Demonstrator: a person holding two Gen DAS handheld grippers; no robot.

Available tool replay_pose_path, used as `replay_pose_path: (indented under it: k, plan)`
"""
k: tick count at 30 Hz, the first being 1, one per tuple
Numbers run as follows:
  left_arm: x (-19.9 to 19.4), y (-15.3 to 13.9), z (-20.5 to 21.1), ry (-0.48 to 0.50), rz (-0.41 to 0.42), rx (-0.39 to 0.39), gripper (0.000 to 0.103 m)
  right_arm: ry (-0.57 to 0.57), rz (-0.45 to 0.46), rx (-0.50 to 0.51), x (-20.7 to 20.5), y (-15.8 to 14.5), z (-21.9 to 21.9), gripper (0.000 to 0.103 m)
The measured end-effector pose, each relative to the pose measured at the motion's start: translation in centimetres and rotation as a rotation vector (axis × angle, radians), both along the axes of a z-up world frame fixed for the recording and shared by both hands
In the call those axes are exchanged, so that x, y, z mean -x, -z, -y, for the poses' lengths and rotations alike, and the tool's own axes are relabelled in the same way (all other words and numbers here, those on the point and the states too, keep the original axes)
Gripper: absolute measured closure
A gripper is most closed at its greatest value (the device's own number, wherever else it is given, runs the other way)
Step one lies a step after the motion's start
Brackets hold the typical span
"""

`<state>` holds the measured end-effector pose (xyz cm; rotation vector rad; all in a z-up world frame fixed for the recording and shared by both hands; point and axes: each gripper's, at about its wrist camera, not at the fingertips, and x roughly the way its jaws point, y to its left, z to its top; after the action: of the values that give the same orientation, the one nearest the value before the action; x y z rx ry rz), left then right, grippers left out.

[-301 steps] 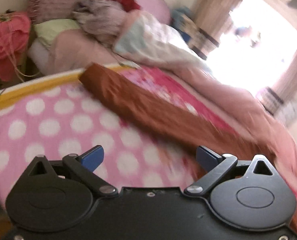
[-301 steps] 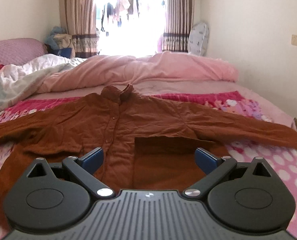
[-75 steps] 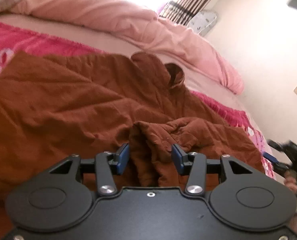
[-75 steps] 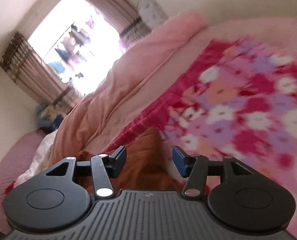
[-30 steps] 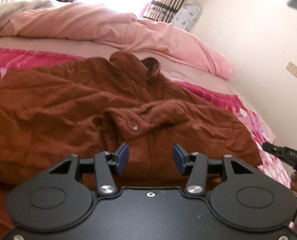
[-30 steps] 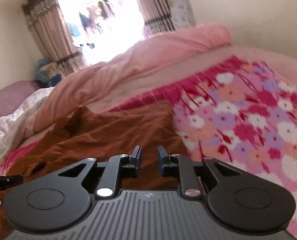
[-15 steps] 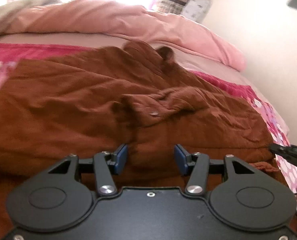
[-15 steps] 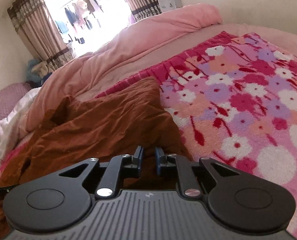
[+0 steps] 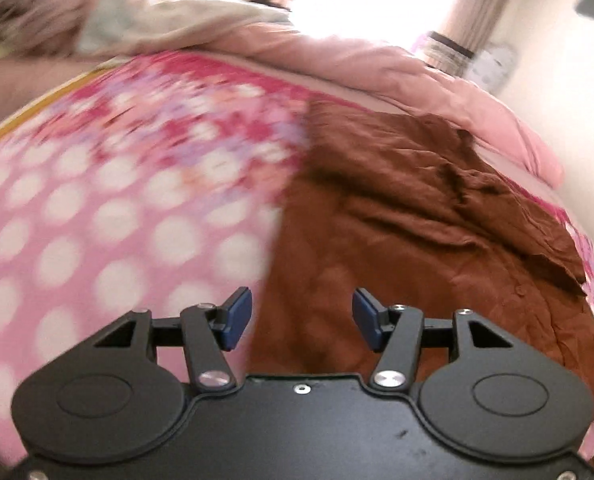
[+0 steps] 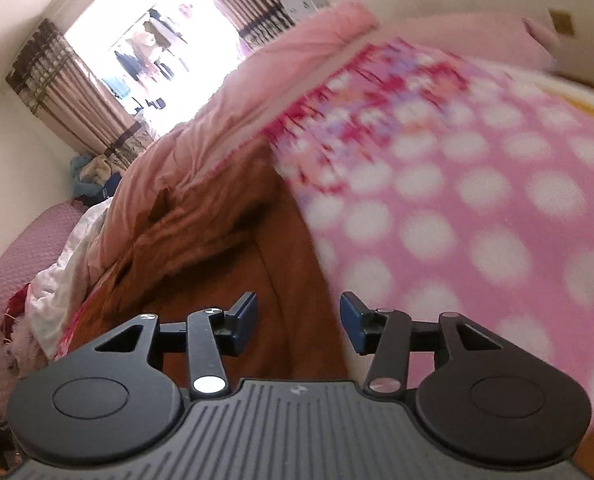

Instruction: Fold large clothes

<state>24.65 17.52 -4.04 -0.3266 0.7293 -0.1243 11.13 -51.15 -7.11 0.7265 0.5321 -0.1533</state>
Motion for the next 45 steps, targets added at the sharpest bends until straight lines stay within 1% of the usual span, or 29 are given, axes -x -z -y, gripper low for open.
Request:
replay_pose_path:
  k: [2, 5, 6, 7, 9, 11, 13, 16, 18, 21, 27, 30, 33, 34, 35, 36, 37, 38, 39, 40, 42, 45]
  plan:
    - [1.6, 1.0, -1.7, -0.030, -0.019, 0.069, 0.046, 0.006, -0.006, -0.061, 1.5, 1.6, 0.3, 0.046]
    - [3.1, 2.4, -2.8, -0.039, -0.039, 0.178, 0.046, 0.002, -0.003, -0.196, 2.4, 3.8, 0.6, 0.046]
    - [3.2, 2.8, -3.0, -0.035, -0.047, 0.214, 0.046, -0.005, 0.016, -0.236, 2.6, 4.4, 0.5, 0.046]
    - [3.4, 3.3, -3.1, -0.033, -0.061, 0.253, 0.046, -0.009, 0.038, -0.252, 2.8, 4.7, 0.4, 0.046]
    - [3.4, 4.3, -2.8, -0.027, -0.086, 0.316, 0.046, -0.008, 0.043, -0.255, 2.8, 4.7, 0.0, 0.046]
    - [3.7, 4.7, -2.4, -0.039, -0.066, 0.342, 0.043, -0.016, 0.040, -0.253, 2.6, 4.8, -0.3, 0.045]
    - [3.9, 4.9, -2.2, -0.052, -0.065, 0.363, 0.042, -0.027, 0.039, -0.252, 2.4, 4.8, -0.6, 0.045]
    - [4.2, 5.3, -2.3, -0.047, -0.068, 0.424, 0.041, -0.036, 0.036, -0.254, 2.2, 4.7, -0.9, 0.045]
    - [4.2, 5.4, -2.1, -0.038, -0.074, 0.446, 0.041, -0.041, 0.041, -0.271, 2.2, 4.9, -0.8, 0.045]
    - [4.3, 5.3, -1.6, -0.031, -0.067, 0.444, 0.040, -0.050, 0.045, -0.276, 2.4, 5.1, -0.9, 0.045]
    - [2.5, 5.6, -1.2, -0.028, -0.072, 0.493, 0.039, -0.041, 0.050, -0.280, 1.0, 5.2, -1.3, 0.044]
    - [1.8, 5.6, -0.9, -0.021, -0.072, 0.489, 0.039, -0.050, 0.038, -0.256, 0.0, 5.1, -1.8, 0.044]
    - [1.6, 5.5, -0.8, -0.018, -0.071, 0.478, 0.039, -0.060, 0.034, -0.235, -0.1, 5.1, -2.2, 0.043]
    - [1.6, 5.4, -0.7, -0.016, -0.073, 0.469, 0.045, -0.058, 0.033, -0.238, 0.0, 5.1, -2.2, 0.043]
    - [1.5, 5.3, -0.5, -0.016, -0.073, 0.455, 0.047, -0.052, 0.030, -0.245, 0.0, 5.1, -2.2, 0.044]
    - [1.6, 5.1, -0.4, -0.019, -0.070, 0.444, 0.048, -0.047, 0.028, -0.251, 0.1, 5.1, -2.2, 0.054]
    - [1.7, 5.0, -0.3, -0.022, -0.068, 0.430, 0.056, -0.045, 0.022, -0.260, 0.2, 5.2, -2.1, 0.075]
    - [1.8, 5.0, -0.1, -0.023, -0.066, 0.411, 0.079, -0.045, 0.007, -0.275, 0.1, 5.5, -2.1, 0.078]
    - [1.8, 4.9, -0.1, -0.020, -0.064, 0.398, 0.087, -0.039, -0.003, -0.284, 0.2, 5.8, -2.0, 0.084]
    - [1.9, 5.0, -0.1, -0.018, -0.062, 0.398, 0.086, -0.033, -0.003, -0.284, 0.4, 5.9, -2.0, 0.086]
    - [2.1, 5.0, -0.4, -0.015, -0.054, 0.412, 0.089, -0.019, 0.013, -0.291, 0.9, 5.9, -1.9, 0.088]
    - [2.1, 4.2, -0.8, 0.002, -0.028, 0.433, 0.091, -0.024, 0.062, -0.337, 1.4, 5.4, -1.6, 0.091]
